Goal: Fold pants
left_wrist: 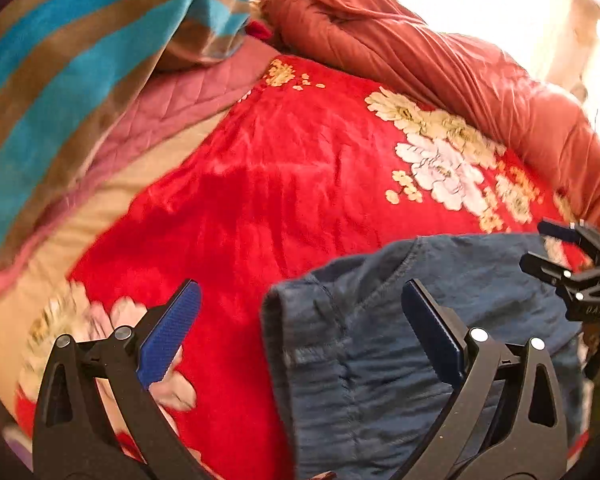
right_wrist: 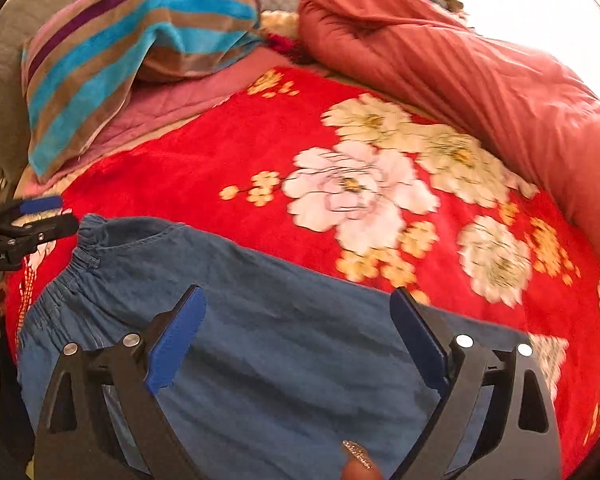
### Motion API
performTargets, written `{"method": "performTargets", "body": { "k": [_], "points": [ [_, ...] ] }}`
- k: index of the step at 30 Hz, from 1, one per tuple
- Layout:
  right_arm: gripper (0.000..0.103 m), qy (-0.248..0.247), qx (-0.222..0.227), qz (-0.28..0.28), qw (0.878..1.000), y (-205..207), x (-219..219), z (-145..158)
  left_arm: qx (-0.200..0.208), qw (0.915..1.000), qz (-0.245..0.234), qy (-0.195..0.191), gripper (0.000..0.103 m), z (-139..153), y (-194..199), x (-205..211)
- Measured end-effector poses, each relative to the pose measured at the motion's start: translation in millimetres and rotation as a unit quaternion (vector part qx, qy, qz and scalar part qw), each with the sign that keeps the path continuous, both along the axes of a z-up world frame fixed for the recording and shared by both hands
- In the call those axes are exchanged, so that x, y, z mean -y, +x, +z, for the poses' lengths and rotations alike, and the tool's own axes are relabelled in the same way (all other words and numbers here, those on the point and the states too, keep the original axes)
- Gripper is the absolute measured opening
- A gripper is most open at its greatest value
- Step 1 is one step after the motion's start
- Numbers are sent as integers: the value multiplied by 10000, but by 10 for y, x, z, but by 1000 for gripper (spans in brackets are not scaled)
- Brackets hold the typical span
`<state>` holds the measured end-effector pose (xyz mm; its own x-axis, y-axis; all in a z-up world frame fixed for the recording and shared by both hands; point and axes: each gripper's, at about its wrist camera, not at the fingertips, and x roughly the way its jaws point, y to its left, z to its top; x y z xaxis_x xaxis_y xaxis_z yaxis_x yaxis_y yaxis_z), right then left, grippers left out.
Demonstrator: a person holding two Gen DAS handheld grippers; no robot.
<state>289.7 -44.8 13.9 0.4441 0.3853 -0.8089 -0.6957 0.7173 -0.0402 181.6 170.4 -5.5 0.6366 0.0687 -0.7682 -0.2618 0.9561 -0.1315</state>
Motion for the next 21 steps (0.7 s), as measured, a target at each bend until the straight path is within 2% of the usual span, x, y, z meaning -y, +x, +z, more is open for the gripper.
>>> {"method": "performTargets", "body": {
  "k": [5,9,12,14,16,17,18,19,21],
  "points": [
    [92,-294,-46,245,9993,86,-234,-163,-176,9990,-408,-43,94,-138,148,-4],
    [92,-505,-74,341,9981,177,-332,-273,-346,9981,-481,186,94,-250,260,28],
    [92,-651,-43,467,9968,216,-388,-329,-434,9964,-700,184,93,-338,312,82],
    [92,-744,-56,559,9956,244,-418,-378,-487,9954,-810,177,83,-388,343,109],
    [92,-825,-119,624,9946,281,-448,-441,-609,9944,-848,158,62,-453,377,113],
    [92,-848,-142,652,9942,289,-458,-470,-608,9946,-825,163,59,-463,385,111],
    [92,-867,-149,682,9938,298,-474,-493,-548,9950,-817,196,51,-458,375,110],
    [92,-882,-150,709,9935,301,-485,-509,-517,9950,-829,211,38,-450,366,110],
    [91,-910,-139,781,9927,307,-519,-550,-372,9956,-846,135,31,-408,322,97]
  ]
}}
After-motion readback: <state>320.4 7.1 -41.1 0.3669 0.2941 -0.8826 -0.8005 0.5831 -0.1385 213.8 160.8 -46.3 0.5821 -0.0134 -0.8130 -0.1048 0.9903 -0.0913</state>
